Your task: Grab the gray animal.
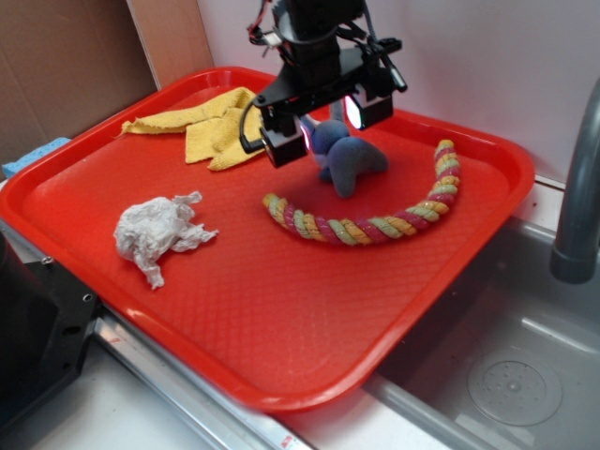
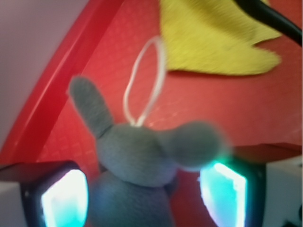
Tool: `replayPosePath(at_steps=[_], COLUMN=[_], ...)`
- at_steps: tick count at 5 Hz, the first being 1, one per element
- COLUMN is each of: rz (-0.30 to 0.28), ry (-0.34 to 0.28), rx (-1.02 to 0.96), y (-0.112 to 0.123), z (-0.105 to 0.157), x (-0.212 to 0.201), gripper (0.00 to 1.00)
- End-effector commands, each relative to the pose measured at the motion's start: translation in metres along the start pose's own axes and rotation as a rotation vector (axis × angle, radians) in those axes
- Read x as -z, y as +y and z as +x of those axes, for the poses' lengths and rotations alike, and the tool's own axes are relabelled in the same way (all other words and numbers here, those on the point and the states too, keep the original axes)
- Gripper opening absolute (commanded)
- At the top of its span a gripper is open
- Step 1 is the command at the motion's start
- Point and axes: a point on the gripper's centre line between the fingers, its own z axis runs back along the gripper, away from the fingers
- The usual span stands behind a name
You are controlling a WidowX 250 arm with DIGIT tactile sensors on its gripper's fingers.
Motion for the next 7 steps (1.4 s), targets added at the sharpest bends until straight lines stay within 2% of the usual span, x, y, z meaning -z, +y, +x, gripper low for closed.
replayPosePath(at_steps=[1,2,3,4,5,6,7], rz=[-0.008,-0.011,-0.017,-0.037,-0.034,0.002,-0.069], ry=[-0.006,-0.014,0.010,0.096,0.198,0.221,0.218], rx=[0.007,0.002,0.027,0.148,0.384,0.599,0.741], y=[-0.013,-0.013,-0.009,0.001,0.013,0.025,0.044], z=[0.012,0.013,0.014,0.026,0.038,0.042,0.047], x=[0.016,0.018,0.009,-0.020,-0.054,-0.082,-0.110], gripper=[1.00,0.00,0.00,0.00,0.00,0.00,0.00])
